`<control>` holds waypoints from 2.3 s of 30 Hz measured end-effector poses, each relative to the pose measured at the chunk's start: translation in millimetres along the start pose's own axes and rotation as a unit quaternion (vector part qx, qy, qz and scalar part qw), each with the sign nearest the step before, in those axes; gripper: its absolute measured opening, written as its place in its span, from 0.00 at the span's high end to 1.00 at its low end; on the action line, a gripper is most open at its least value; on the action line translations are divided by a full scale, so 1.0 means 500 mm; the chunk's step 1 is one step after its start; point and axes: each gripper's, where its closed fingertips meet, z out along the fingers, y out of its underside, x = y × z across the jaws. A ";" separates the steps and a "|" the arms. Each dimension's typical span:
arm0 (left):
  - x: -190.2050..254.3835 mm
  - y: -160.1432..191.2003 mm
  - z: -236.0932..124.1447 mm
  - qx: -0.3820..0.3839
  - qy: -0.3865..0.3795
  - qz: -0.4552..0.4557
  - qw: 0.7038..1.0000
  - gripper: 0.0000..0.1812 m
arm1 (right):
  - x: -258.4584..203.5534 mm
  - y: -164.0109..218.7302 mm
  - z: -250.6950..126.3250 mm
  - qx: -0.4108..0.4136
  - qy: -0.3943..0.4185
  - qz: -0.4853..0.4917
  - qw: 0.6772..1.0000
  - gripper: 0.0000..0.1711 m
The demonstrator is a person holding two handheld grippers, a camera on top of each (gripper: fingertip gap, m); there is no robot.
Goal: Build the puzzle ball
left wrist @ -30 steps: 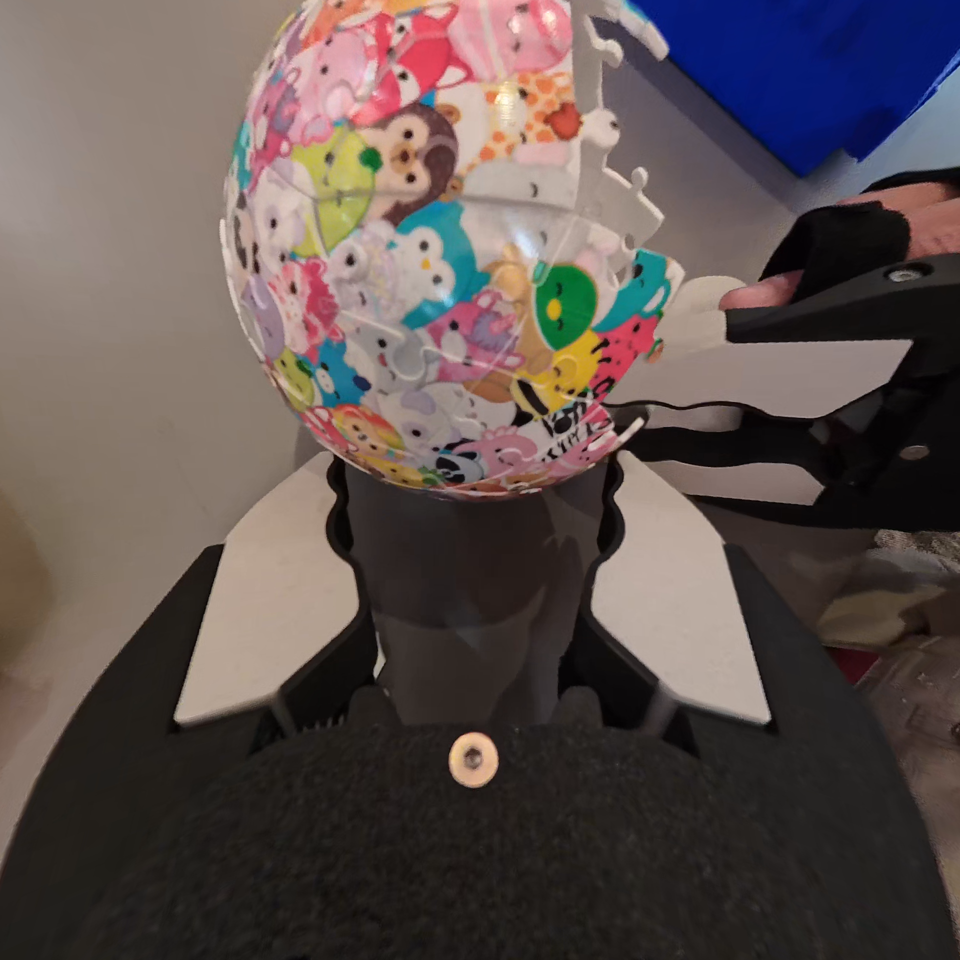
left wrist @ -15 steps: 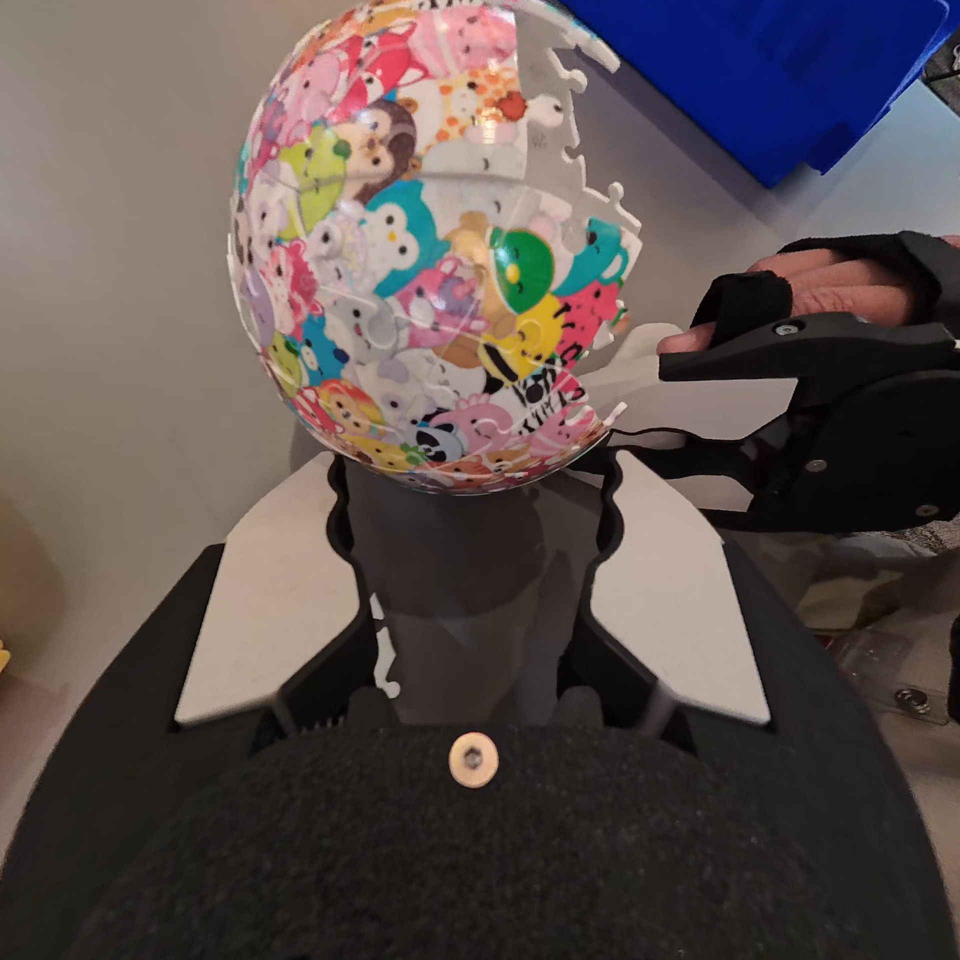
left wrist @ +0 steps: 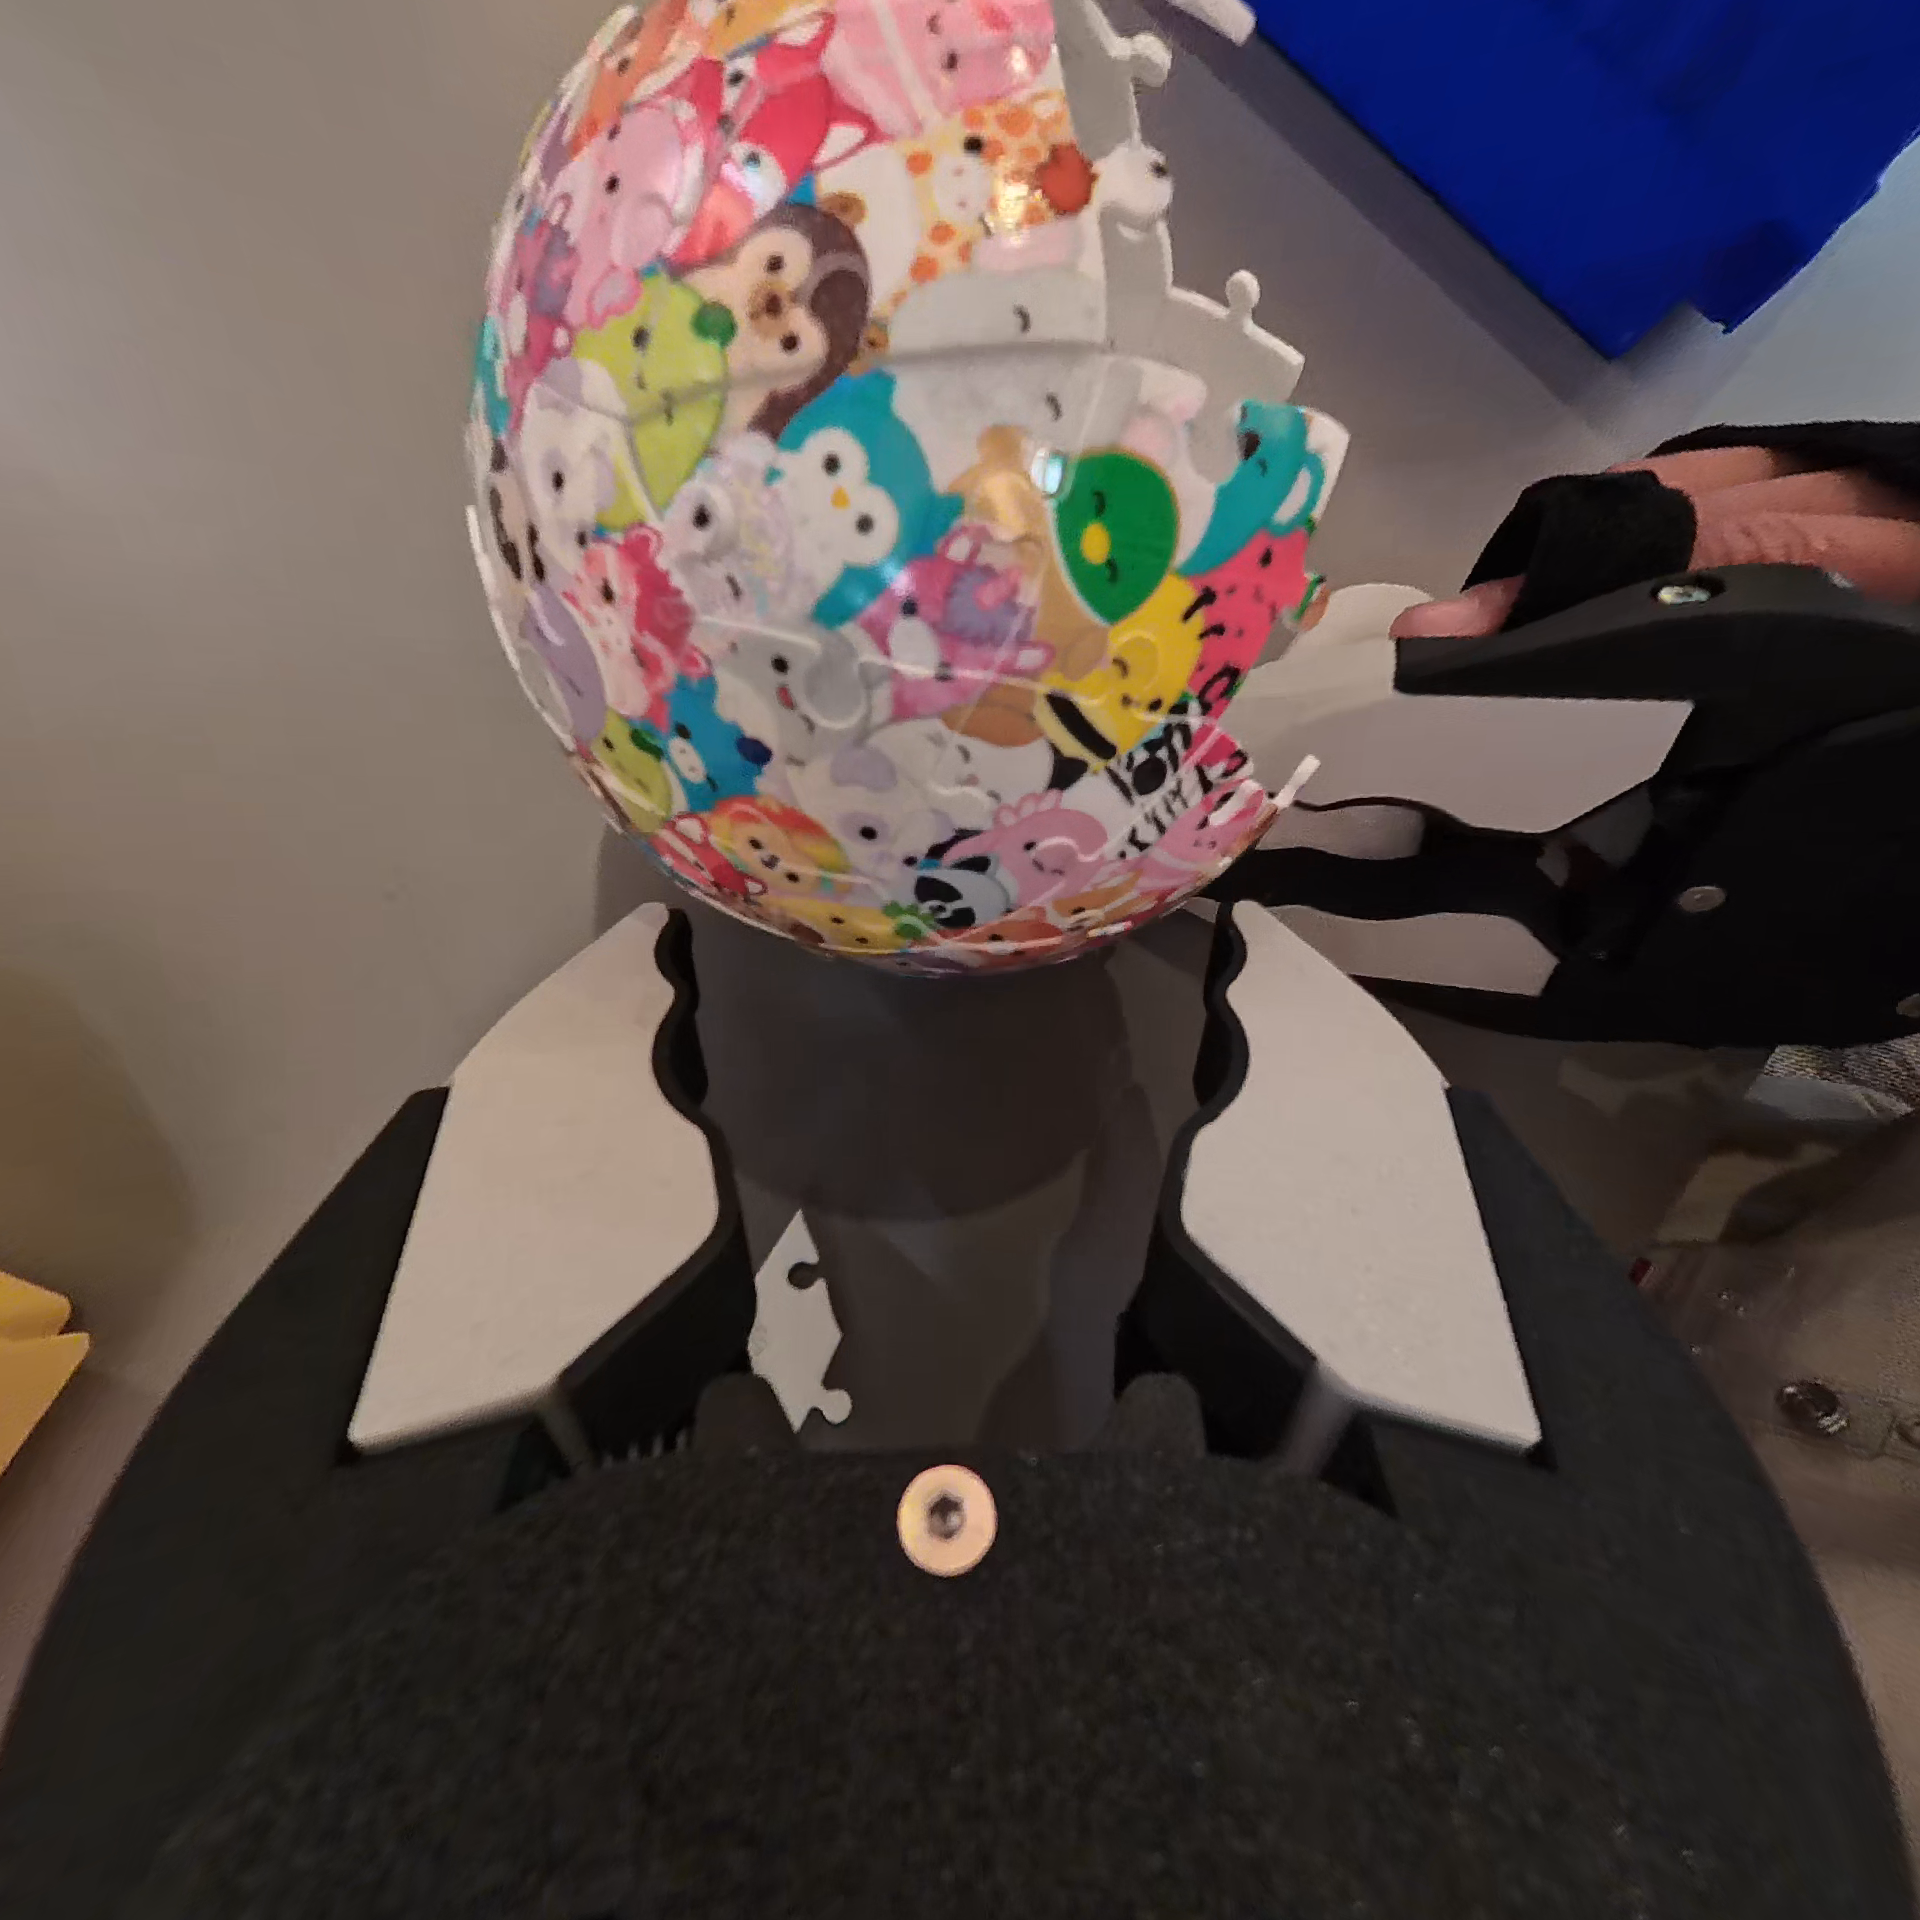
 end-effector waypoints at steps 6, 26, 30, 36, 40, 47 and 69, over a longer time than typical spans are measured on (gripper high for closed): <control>0.002 -0.010 0.006 0.007 0.011 -0.006 1.000 0.48 | 0.001 0.008 0.010 0.008 -0.023 0.029 0.999 0.85; -0.003 -0.008 0.006 0.000 0.020 0.001 1.000 0.50 | 0.010 -0.005 0.024 0.009 -0.021 -0.028 0.999 0.98; -0.004 -0.009 0.006 -0.001 0.022 0.003 1.000 0.50 | 0.001 -0.011 0.025 0.012 -0.034 -0.028 0.999 0.92; -0.003 -0.008 0.007 -0.002 0.027 0.006 1.000 0.50 | -0.010 -0.022 0.023 0.007 -0.073 -0.004 0.997 0.89; -0.005 -0.009 0.008 0.000 0.029 0.007 1.000 0.49 | -0.006 -0.018 0.028 -0.006 -0.083 -0.009 0.996 0.89; -0.005 -0.004 0.001 -0.002 0.024 0.011 1.000 0.51 | -0.002 0.021 -0.006 -0.034 -0.068 -0.009 0.997 0.84; -0.017 0.030 -0.037 -0.254 0.055 0.062 0.964 0.43 | 0.188 0.146 -0.030 0.009 -0.440 0.099 0.892 0.66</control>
